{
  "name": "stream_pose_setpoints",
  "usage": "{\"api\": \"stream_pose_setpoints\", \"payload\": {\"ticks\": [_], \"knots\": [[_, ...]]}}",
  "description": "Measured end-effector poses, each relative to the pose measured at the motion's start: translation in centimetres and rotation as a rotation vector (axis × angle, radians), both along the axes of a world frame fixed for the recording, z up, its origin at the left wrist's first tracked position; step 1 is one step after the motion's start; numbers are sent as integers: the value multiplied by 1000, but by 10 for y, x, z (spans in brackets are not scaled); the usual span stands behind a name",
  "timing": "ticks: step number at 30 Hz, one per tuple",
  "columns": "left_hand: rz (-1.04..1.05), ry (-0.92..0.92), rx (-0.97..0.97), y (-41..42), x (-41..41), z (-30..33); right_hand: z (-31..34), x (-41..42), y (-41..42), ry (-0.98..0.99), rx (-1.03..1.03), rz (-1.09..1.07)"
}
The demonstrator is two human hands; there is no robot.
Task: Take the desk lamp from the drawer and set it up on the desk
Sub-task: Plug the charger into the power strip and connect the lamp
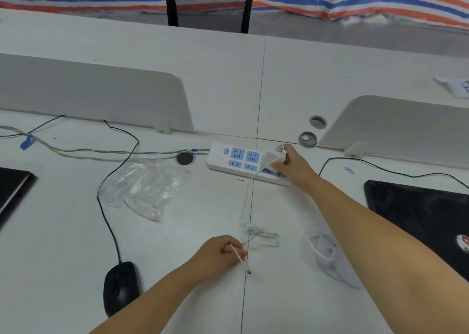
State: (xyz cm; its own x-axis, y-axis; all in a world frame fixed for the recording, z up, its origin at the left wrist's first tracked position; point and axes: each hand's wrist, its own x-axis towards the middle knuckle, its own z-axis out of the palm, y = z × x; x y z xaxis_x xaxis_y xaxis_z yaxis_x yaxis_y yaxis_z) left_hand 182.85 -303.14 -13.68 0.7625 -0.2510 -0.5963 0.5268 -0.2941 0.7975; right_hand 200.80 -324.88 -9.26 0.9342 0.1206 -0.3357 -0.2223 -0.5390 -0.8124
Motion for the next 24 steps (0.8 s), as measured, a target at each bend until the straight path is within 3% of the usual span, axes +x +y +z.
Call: {"api": "stream_pose_setpoints", "payload": {"ticks": [2,6,9,15,24], "knots": [[-79,-144,178,1,1,-1,2,0,1,-7,-20,11],[-475,-538,578,0,3,0,2,-2,5,-87,-137,80],[-505,-688,485,-1,5,6,1,-4,7,-124,-135,81],[-488,-683,323,-9,7,26,-2,-3,7,-192,-254,193],[-270,-138,-4,-20,18,47,-23,-4,3,-345,-489,224]]}}
